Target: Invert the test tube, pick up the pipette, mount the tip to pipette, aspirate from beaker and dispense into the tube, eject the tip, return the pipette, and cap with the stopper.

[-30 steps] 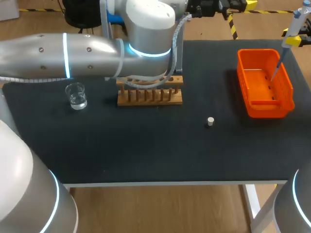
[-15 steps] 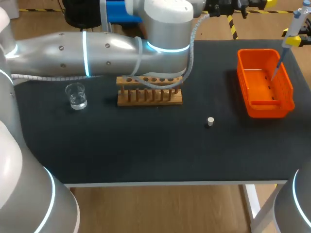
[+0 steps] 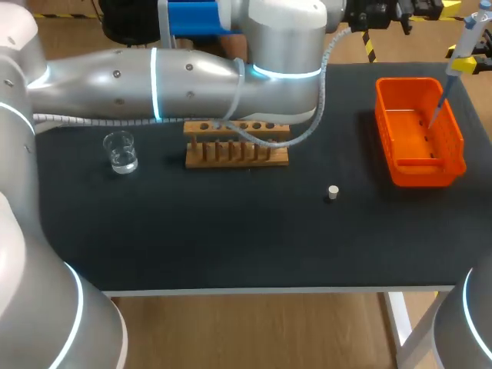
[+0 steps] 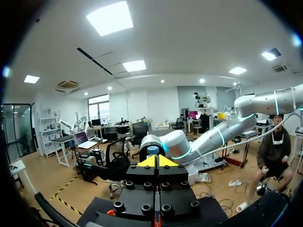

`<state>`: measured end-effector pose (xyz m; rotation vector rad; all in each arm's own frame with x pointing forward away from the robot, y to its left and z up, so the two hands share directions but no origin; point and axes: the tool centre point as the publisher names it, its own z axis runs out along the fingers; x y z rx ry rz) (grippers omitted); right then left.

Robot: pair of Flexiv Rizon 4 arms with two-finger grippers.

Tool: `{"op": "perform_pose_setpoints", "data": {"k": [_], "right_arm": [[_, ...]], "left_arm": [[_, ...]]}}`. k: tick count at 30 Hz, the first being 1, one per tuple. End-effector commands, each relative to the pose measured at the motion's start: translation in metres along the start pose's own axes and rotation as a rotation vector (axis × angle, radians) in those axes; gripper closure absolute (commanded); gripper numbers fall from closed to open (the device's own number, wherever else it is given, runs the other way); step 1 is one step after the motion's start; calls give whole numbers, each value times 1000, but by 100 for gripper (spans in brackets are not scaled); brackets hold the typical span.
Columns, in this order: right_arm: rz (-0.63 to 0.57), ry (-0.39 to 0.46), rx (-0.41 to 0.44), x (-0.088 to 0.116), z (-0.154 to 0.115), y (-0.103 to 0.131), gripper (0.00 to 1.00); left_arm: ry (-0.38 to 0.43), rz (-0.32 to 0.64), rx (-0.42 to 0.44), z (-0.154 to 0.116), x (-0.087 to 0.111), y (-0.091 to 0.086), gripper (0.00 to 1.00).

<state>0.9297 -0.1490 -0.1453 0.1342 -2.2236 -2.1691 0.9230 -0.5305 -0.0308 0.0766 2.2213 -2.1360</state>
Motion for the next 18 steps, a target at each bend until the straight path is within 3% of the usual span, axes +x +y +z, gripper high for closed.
{"op": "perform_pose_setpoints", "data": {"k": [1,18], "right_arm": [[0,2,2,0,-1,0,100],[0,2,2,0,-1,0,100]], "left_arm": [[-3,0,5,11,0,1,100],[21,-34,27,24,-3,8,100]]}}
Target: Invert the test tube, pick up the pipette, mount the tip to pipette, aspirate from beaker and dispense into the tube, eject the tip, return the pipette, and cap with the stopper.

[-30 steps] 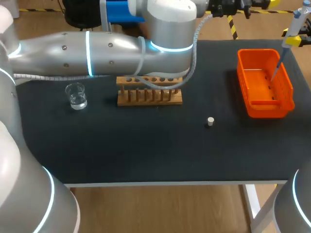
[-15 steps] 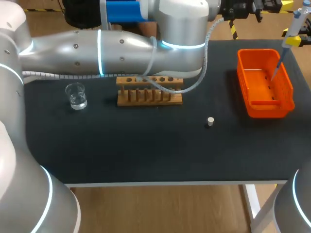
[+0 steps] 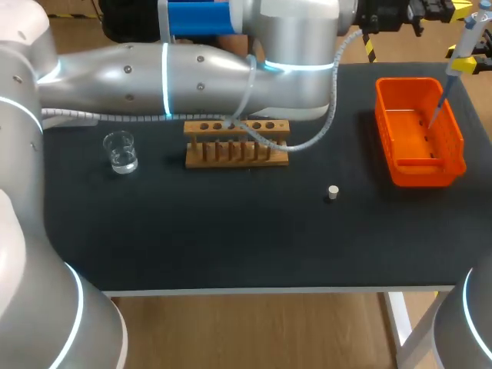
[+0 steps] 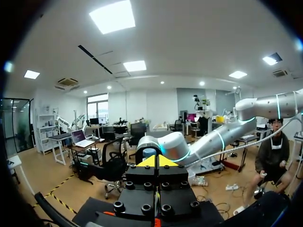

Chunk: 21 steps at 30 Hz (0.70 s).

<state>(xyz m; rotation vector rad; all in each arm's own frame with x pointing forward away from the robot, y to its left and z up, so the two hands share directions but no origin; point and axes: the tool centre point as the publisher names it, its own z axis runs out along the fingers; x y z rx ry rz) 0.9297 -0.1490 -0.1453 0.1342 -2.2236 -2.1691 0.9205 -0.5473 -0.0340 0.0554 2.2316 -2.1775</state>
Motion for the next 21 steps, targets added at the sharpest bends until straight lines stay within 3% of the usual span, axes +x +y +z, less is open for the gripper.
{"op": "perform_pose_setpoints", "data": {"k": [1,21], "right_arm": [[0,2,2,0,-1,0,100],[0,2,2,0,-1,0,100]], "left_arm": [[7,-1,10,8,-7,6,100],[22,-10,-10,16,-13,9,100]]}}
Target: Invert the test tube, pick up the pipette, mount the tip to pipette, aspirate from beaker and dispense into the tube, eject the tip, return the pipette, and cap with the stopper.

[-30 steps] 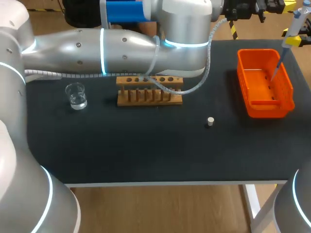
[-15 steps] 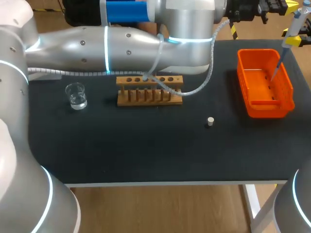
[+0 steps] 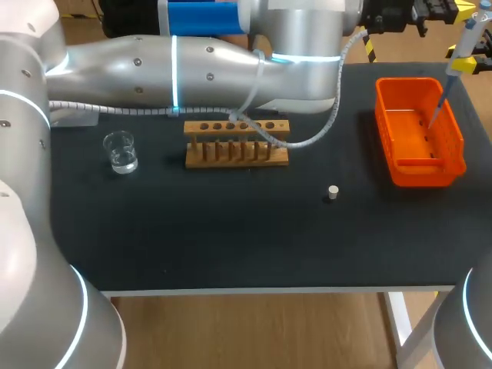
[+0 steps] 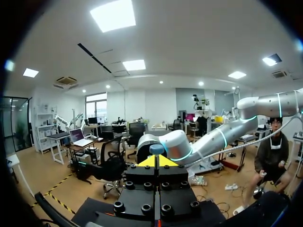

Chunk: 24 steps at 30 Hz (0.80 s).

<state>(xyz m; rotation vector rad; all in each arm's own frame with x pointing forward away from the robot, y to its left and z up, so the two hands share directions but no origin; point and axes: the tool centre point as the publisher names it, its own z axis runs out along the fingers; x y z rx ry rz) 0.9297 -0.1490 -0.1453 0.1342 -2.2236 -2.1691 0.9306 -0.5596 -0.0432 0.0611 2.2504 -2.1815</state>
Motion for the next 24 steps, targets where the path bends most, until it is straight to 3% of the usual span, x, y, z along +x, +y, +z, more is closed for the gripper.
{"op": "perform_pose_setpoints", "data": {"k": [1,24], "right_arm": [[0,2,2,0,-1,0,100],[0,2,2,0,-1,0,100]], "left_arm": [[7,-2,-5,4,-2,-1,100],[1,-23,-24,6,2,8,100]]}}
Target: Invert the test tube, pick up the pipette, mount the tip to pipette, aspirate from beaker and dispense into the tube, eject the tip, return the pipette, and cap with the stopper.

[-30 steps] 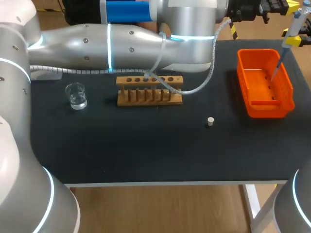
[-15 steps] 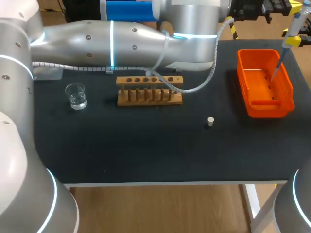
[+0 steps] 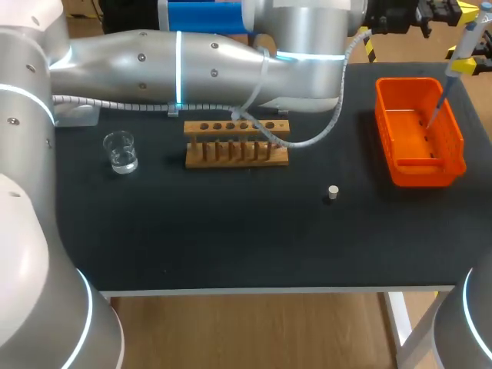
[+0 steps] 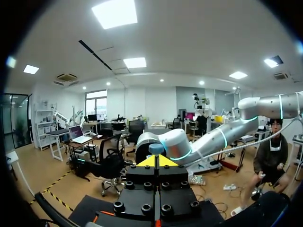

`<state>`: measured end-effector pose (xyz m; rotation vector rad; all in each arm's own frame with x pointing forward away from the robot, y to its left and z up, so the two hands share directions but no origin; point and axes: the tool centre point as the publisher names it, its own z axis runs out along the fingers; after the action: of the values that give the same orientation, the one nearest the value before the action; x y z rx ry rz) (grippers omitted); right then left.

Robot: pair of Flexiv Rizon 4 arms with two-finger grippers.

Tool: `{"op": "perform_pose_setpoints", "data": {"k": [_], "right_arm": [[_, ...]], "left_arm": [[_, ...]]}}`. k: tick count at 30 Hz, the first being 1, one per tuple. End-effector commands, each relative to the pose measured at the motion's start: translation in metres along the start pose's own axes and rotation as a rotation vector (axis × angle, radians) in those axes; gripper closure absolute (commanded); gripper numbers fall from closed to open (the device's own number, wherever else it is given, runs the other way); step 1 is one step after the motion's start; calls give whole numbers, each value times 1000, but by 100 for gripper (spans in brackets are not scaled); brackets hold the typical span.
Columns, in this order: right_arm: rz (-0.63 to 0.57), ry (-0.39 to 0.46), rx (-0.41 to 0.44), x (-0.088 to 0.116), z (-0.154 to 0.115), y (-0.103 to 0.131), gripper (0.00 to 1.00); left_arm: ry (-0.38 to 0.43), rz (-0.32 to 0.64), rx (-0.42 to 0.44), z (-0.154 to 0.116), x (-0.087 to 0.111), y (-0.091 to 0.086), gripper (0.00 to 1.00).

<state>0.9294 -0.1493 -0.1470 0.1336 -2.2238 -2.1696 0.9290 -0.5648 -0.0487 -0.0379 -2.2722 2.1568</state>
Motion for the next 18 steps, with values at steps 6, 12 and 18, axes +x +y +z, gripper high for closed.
{"op": "perform_pose_setpoints", "data": {"k": [6,12,18], "right_arm": [[0,3,2,-1,-1,2,100],[0,3,2,-1,-1,2,100],[0,3,2,-1,-1,2,100]], "left_arm": [[2,-4,-2,1,0,7,100],[3,-7,-2,0,-1,11,100],[-9,-13,-19,0,0,17,100]]}}
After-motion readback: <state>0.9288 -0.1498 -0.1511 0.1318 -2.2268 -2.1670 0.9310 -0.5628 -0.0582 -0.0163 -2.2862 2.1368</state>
